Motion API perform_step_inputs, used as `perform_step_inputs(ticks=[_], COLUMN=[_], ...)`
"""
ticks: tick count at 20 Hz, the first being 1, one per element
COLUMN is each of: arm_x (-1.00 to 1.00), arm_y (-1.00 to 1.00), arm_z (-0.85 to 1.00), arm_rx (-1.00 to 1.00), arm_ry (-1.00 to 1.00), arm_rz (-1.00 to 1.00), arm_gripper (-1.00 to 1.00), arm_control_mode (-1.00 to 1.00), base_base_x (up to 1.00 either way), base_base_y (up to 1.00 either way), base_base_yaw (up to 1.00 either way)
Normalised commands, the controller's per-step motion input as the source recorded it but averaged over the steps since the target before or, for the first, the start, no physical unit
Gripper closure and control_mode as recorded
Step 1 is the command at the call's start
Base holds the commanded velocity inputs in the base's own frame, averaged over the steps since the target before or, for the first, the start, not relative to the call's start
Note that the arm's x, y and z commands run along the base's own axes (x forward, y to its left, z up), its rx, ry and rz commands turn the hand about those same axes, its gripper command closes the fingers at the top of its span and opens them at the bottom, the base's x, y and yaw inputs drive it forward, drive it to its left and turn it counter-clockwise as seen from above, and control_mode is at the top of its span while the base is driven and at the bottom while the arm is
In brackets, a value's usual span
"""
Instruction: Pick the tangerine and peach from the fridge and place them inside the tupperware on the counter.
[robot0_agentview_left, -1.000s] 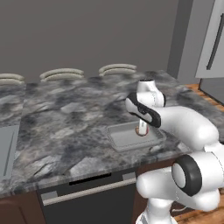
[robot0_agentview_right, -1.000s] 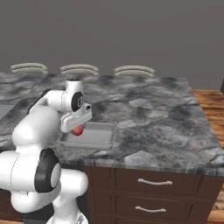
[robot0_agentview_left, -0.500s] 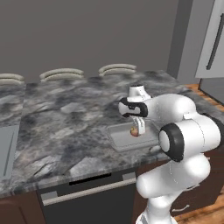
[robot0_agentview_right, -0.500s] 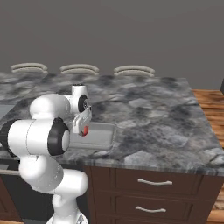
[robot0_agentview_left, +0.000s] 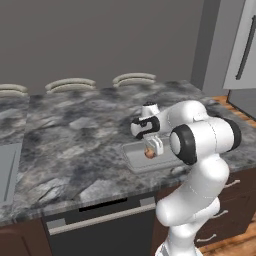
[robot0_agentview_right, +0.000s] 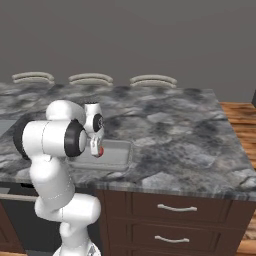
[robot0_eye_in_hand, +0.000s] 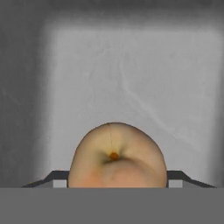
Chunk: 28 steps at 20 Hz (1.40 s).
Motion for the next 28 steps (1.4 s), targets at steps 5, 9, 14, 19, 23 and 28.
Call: perform_step_inputs(ticks=[5,9,14,19,23,28], arm_x=[0.22,0.24,0.06,-0.03,-0.18,-0.49], arm_y=[0.02,0.06,0.07,0.02,0.0,0.0], arm_z=[-0.3,-0.27,-0.24,-0.1,0.0,0.06], arm_rx=[0.0,0.0,0.0,0.01,0.02,0.11], arm_ry=[0.0,0.0,0.0,0.0,-0.04,-0.23], arm_rz=[0.15,0.12,0.1,0.02,0.0,-0.01], arm_gripper=[1.0,1.0,-1.0,-1.0,-1.0,-1.0], arm_control_mode=[-1.0,-1.0,-1.0,-1.0,-1.0,-1.0], base_base_x=[0.0,0.0,0.0,0.0,0.0,0.0], base_base_y=[0.0,0.0,0.0,0.0,0.0,0.0], base_base_yaw=[0.0,0.0,0.0,0.0,0.0,0.0])
